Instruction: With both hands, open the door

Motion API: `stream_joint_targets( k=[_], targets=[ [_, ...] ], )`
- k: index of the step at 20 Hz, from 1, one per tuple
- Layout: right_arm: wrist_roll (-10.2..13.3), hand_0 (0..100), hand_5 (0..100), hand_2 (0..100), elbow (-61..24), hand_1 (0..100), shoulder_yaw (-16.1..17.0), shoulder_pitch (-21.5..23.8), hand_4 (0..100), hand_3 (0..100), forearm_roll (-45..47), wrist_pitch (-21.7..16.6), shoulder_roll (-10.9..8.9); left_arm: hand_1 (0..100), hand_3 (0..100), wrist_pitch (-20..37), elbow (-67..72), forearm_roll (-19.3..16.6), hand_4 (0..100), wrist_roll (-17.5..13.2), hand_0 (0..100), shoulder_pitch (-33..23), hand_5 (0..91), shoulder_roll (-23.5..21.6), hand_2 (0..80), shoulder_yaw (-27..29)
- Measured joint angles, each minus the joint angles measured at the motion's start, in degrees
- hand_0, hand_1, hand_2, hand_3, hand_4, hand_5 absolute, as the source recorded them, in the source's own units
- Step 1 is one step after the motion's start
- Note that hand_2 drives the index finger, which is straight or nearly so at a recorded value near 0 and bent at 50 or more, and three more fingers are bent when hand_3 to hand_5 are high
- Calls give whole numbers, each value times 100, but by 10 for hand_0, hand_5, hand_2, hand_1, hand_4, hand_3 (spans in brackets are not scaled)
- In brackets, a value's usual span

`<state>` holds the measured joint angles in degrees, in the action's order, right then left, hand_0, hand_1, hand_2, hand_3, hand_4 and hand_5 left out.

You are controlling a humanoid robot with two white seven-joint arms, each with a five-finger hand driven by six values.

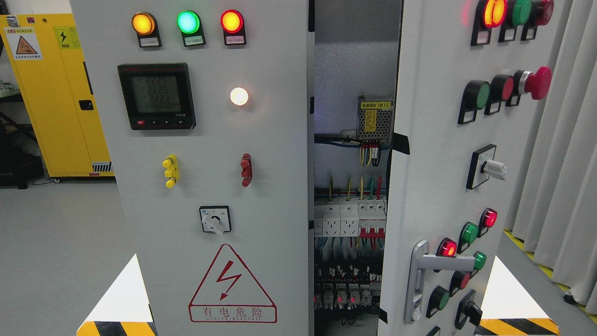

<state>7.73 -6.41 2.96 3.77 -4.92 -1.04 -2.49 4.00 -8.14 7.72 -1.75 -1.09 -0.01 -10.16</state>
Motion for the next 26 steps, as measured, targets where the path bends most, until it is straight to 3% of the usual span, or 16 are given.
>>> stream_joint_targets(
  k=[3,6,13,19,26],
  targets=[
    [0,215,0,0,1,104,-5,1,0,0,-2,0,1,238,122,26,-401,-151,0,-49,356,-221,0,-36,29,-97],
    [0,215,0,0,3,104,-8,1,0,0,-5,0,3,263,223,90,-1015,-211,92,-235,383,-599,0,-151,87,-173],
    [-2,215,0,0,5,103,-17,-7,0,0,-9,0,8,304,381,916,-2920,-60,239,-1492,354,-1727,0,-679,156,-99],
    [-2,215,0,0,7,104,-23,-13,0,0,-21,2,11,291,343,1195,-4632,13,241,-3125,308,-2585,0,-1087,150,542],
    [-2,216,0,0,7,105,-29,-17,0,0,-37,14,20,286,303,1226,-6104,55,202,-3719,286,-2907,0,-1343,135,1436]
  ],
)
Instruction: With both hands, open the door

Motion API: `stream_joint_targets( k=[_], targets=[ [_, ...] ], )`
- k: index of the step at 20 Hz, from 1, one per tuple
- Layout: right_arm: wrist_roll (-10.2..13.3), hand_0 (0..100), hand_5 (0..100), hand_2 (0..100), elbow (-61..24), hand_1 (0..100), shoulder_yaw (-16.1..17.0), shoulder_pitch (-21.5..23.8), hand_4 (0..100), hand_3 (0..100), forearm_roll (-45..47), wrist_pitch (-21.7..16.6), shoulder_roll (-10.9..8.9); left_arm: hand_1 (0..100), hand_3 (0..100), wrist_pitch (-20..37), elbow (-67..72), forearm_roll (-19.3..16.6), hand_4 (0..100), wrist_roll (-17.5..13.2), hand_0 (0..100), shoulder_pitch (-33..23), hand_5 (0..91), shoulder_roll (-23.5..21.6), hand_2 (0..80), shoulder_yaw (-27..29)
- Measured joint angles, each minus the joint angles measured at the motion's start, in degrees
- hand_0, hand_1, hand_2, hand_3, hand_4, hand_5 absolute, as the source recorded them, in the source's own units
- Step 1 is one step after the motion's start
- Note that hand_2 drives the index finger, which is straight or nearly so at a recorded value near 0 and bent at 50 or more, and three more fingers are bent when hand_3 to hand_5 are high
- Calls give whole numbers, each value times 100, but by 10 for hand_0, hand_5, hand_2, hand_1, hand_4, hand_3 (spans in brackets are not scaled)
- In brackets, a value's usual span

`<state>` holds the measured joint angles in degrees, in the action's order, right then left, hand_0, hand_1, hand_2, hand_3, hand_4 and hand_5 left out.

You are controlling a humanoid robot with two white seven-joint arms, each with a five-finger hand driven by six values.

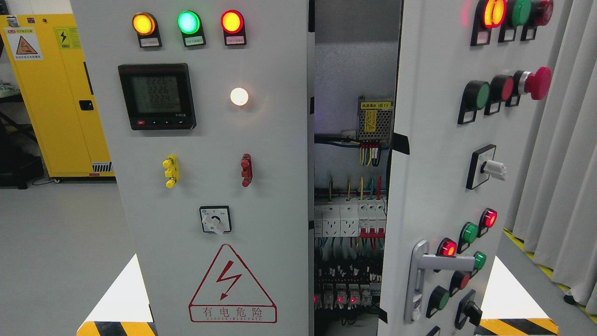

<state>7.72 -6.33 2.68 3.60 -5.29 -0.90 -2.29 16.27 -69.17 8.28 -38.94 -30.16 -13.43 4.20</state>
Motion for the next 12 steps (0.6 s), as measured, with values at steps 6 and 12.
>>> stream_joint_targets(
  k=[6,12],
  targets=[
    [0,215,0,0,2,107,-4,-5,0,0,-10,7,11,270,337,-100,-847,210,211,-1268,233,328,0,-154,136,694],
    [-2,215,0,0,4,108,-7,-7,0,0,-14,7,72,245,348,-1054,-1454,613,219,-2313,159,1110,0,-370,138,1266]
  ],
)
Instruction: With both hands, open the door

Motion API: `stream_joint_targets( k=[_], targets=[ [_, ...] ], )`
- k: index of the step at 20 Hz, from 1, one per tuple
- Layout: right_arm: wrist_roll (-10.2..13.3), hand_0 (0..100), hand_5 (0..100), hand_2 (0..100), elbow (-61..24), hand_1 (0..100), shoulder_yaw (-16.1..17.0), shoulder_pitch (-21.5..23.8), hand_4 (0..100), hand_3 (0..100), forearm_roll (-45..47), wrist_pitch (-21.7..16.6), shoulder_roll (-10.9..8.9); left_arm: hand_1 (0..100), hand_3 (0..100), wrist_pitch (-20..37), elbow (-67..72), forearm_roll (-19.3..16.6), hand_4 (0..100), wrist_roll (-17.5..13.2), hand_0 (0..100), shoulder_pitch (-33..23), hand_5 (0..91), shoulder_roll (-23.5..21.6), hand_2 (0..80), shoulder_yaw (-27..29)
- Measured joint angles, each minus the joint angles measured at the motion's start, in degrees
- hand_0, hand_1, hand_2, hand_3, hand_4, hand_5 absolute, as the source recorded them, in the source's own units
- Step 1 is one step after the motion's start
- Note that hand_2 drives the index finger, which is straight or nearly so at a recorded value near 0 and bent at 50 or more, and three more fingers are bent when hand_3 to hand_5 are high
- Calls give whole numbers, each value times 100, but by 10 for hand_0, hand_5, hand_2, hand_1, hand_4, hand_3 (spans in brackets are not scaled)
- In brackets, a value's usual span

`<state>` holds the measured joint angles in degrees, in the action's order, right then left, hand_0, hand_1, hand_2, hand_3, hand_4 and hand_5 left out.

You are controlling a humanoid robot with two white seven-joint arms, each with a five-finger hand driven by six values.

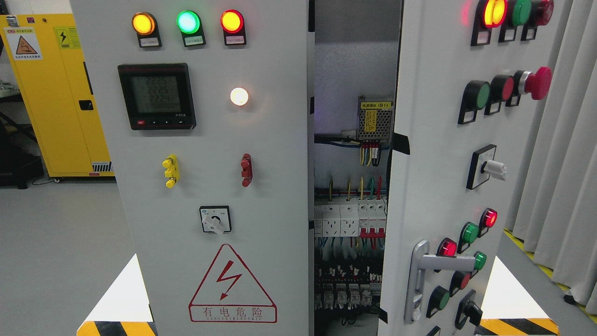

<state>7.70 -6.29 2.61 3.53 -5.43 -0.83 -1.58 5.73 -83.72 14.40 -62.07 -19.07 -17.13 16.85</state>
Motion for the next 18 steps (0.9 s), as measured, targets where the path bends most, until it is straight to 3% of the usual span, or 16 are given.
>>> stream_joint_targets(
  k=[3,6,15,18],
  targets=[
    [0,215,0,0,2,107,-2,-1,0,0,-1,0,38,238,356,-717,-330,475,211,-106,121,291,0,-169,138,172],
    [0,215,0,0,5,108,-2,-1,0,0,-2,0,65,243,406,-992,-639,1020,225,-149,106,441,0,-432,158,283],
    [-3,215,0,0,9,108,-1,-2,0,0,-2,-9,78,244,445,-1190,-1421,2753,258,-188,70,748,17,-1478,171,349],
    [-3,215,0,0,10,108,0,-2,0,0,-2,-9,47,241,431,-1203,-1600,3397,242,-5,56,961,0,-1944,165,225]
  ],
)
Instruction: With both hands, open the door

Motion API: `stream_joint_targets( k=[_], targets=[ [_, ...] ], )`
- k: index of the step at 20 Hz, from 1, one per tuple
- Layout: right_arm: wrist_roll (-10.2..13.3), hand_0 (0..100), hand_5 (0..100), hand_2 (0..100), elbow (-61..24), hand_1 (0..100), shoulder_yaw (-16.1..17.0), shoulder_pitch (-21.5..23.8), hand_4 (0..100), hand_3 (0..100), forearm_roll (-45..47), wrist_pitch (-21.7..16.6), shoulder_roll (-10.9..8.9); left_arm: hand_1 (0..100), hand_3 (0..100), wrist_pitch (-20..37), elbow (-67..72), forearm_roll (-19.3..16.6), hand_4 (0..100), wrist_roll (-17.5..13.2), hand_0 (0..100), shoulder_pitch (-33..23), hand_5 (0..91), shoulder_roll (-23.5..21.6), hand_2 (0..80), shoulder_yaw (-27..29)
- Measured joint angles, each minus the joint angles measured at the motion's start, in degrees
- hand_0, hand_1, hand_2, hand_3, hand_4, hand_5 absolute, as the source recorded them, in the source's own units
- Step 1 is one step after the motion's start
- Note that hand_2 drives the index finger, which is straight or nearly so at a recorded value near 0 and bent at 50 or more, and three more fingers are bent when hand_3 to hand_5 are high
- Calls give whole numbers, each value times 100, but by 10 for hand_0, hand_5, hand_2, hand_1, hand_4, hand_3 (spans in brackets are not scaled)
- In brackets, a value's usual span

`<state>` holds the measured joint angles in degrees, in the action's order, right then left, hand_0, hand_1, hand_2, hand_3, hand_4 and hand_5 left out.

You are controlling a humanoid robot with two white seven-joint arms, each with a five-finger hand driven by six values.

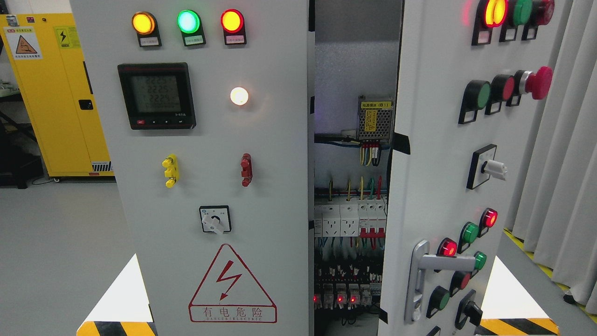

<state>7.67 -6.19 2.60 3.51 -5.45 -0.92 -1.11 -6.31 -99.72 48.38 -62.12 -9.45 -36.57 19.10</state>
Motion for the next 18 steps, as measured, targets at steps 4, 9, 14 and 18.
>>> stream_joint_targets(
  k=[4,9,14,18],
  targets=[
    [0,215,0,0,1,108,1,0,0,0,0,-1,-30,240,430,-143,-167,547,236,148,48,541,0,-542,161,-303],
    [0,215,0,0,3,108,2,0,0,0,0,-1,-56,238,428,-437,-247,892,224,251,43,1616,0,-1010,158,-960],
    [0,215,0,0,9,109,3,0,0,0,0,-1,-71,237,420,-500,-281,1508,206,566,41,2476,0,-1483,157,-1701],
    [0,215,0,0,13,109,3,0,0,0,0,-1,-80,238,383,-505,-297,2039,185,843,41,3173,0,-1814,154,-2310]
  ],
)
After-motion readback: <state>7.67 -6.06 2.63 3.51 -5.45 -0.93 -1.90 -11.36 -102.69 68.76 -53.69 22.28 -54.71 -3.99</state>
